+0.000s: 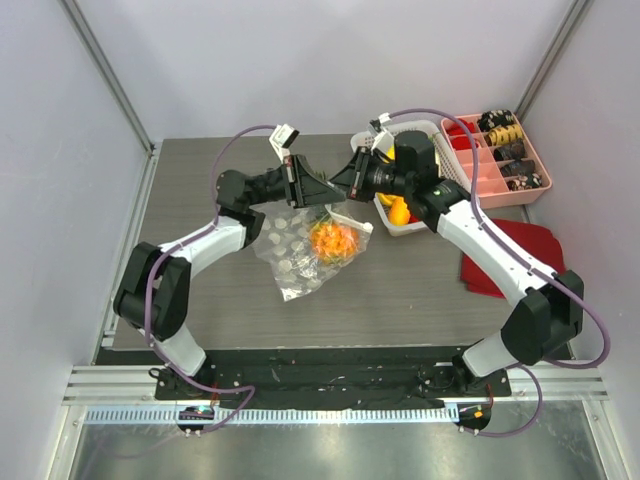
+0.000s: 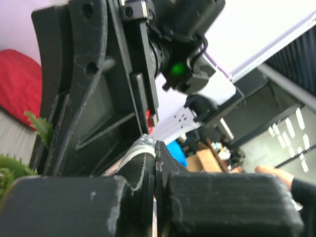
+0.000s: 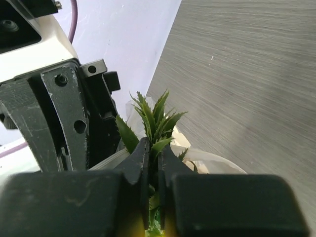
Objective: Place the food in the zip-top bag and seal the zipper
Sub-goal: Place the fake fruit in the zipper food storage bag, then adjust the zipper food storage bag at the center of the board.
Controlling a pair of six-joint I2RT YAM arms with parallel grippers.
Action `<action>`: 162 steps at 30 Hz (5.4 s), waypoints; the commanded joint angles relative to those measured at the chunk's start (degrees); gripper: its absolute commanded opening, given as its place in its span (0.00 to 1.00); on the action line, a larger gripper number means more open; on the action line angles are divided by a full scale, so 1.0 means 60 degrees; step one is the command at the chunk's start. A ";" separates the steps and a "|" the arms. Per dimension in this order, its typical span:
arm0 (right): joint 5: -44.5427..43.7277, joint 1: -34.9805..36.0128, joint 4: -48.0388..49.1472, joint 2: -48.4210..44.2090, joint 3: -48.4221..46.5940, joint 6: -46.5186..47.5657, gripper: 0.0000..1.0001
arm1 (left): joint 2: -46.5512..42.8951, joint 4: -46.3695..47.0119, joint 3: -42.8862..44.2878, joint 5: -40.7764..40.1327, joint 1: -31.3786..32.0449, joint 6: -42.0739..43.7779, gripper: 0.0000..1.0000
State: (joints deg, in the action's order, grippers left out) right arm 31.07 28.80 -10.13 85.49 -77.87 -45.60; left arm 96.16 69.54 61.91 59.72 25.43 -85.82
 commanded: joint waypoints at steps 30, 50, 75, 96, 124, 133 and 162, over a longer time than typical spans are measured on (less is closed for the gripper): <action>-0.0224 0.0124 -0.2750 -0.2325 -0.0411 0.7163 0.86 | -0.2608 -1.0696 0.0756 0.1060 -0.0108 1.0568 0.00; 0.2279 -0.3437 0.0412 -0.2033 0.3925 0.2387 0.61 | -0.2916 -0.8176 0.0126 0.1018 -0.0166 0.8049 0.00; 0.2219 -0.2061 0.1322 -0.0670 0.3456 0.2752 0.44 | -0.2784 -0.7751 0.0185 0.0872 -0.0181 0.7199 0.00; 0.1517 -0.0976 -0.0667 -0.4038 0.2857 0.1111 0.01 | -0.3223 -2.0378 0.3861 -0.1898 -0.0664 0.9703 0.00; 0.0564 -0.0801 -0.1095 -0.3527 0.2986 0.1813 0.01 | -0.4030 -1.9766 0.2690 -0.3727 -0.0488 1.1741 0.19; 0.0549 -0.0800 -0.0963 -0.2940 0.3237 0.2752 0.01 | -0.3254 -1.8973 0.2967 -0.4607 -0.0488 1.1244 0.65; 0.1911 -0.0800 -0.0787 -0.1213 0.1333 0.5226 0.01 | -0.0761 -1.8576 0.4916 -0.3785 -0.0298 1.1211 0.12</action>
State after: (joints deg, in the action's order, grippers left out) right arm 39.38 23.68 -16.36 77.73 -65.91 -19.59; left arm 95.29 -39.03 89.69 37.19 23.29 -22.87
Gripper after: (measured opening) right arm 0.015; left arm 0.278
